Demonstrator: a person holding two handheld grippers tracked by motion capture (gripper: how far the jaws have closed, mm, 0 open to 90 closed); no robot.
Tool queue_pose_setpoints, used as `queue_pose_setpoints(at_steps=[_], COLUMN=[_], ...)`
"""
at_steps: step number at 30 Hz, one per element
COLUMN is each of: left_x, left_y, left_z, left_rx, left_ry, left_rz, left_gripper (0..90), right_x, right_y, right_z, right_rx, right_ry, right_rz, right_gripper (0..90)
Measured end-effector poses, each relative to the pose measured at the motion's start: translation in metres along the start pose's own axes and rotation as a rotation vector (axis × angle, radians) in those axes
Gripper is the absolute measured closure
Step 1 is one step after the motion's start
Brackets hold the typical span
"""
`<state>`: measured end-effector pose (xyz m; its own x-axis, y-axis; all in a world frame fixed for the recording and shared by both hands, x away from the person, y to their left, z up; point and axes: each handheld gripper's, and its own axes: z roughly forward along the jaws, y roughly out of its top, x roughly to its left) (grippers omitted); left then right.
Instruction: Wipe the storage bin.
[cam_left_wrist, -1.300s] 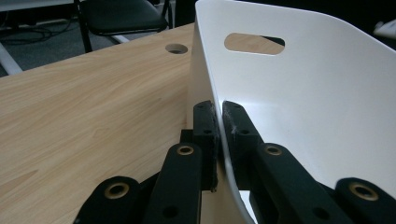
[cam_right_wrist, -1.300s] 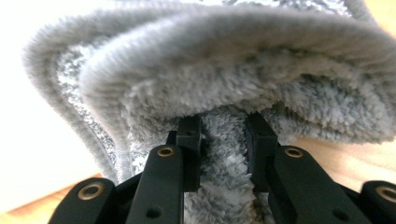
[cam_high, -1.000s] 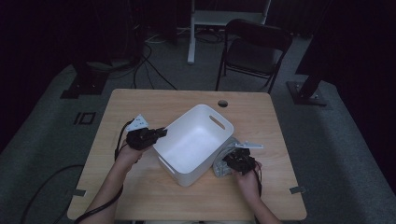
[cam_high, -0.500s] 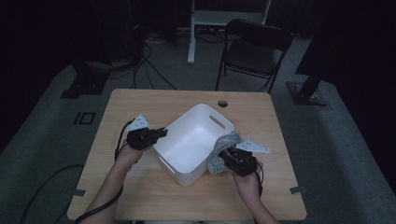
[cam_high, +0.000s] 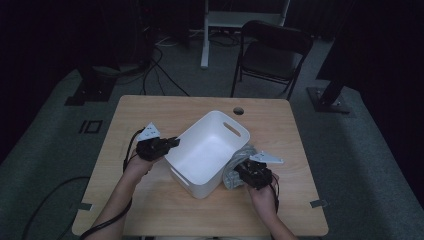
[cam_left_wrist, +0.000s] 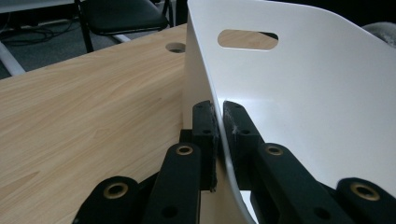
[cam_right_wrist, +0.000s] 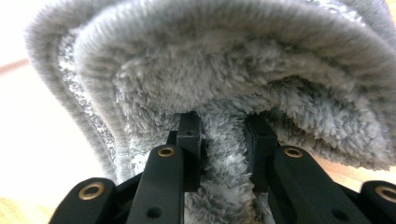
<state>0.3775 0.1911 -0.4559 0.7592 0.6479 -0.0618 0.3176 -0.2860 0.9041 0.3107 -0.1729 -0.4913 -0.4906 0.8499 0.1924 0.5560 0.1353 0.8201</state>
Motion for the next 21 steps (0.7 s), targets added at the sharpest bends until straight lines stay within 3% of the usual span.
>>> queue_pose_setpoints(at_steps=[16,21], left_x=[-0.001,-0.001], left_y=[0.001,0.000], left_z=[0.001,0.001], left_rx=[-0.002,-0.004], left_ry=[0.005,0.011], left_rz=[0.000,-0.006], left_gripper=[83.8,83.3], right_x=[-0.014,-0.014], right_y=[-0.020,-0.022], right_z=[0.030,0.033], right_rx=[0.118,0.130], right_ry=[-0.039,-0.047], right_rz=[0.027,0.029], right_gripper=[72.8,72.9])
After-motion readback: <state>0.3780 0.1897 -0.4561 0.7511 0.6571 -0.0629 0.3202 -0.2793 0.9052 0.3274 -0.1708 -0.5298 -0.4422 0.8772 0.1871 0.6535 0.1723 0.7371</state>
